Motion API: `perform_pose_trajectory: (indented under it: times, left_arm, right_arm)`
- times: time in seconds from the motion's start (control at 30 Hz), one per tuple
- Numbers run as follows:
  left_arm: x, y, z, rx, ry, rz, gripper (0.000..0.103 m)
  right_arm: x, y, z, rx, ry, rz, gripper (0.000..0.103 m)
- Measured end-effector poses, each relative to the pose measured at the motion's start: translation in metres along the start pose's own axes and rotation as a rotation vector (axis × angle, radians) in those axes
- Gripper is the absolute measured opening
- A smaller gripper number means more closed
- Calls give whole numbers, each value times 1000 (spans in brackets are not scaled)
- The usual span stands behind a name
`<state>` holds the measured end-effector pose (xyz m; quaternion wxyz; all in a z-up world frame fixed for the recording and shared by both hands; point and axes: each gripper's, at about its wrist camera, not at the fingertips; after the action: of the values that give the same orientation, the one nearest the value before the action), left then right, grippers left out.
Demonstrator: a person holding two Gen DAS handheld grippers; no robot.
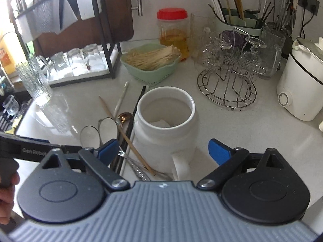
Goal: Organize utensils
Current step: 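Move the left gripper down over the white ceramic spoons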
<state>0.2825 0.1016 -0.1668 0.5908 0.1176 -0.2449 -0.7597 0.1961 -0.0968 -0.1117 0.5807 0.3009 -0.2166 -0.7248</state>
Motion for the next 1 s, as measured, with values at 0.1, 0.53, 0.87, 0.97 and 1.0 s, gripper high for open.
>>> perform_pose_trajectory:
  times: [0.1,0.53,0.87,0.97,1.0]
  left_arm:
    - [0,5,-8,0,-30,25,87]
    - [13,15,-36,0,35,-34,64]
    - [17,12,-44,32,88,-28,63]
    - [19,14,-47,44,101,-28,60]
    - [19,14,-47,46,105,-29,56]
  right_arm:
    - [-2,1,-6,9,-15,8,95]
    - [-5,1,-27,25,-44,64,87]
    - [-3,1,-26,20,-24,85,86]
    - [-3,0,-25,26,-16,90,86]
    - [-3,-1,-25,29,-15,92,86]
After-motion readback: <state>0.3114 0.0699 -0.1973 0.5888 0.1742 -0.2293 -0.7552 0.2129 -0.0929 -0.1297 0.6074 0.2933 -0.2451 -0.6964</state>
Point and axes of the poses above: each gripper's, at about its wrist camera, not at the fingertips, and z roughly against the way its jaws point, x to its right, y to its top, and after that the axes turned 14 degrees about -z, right-handed
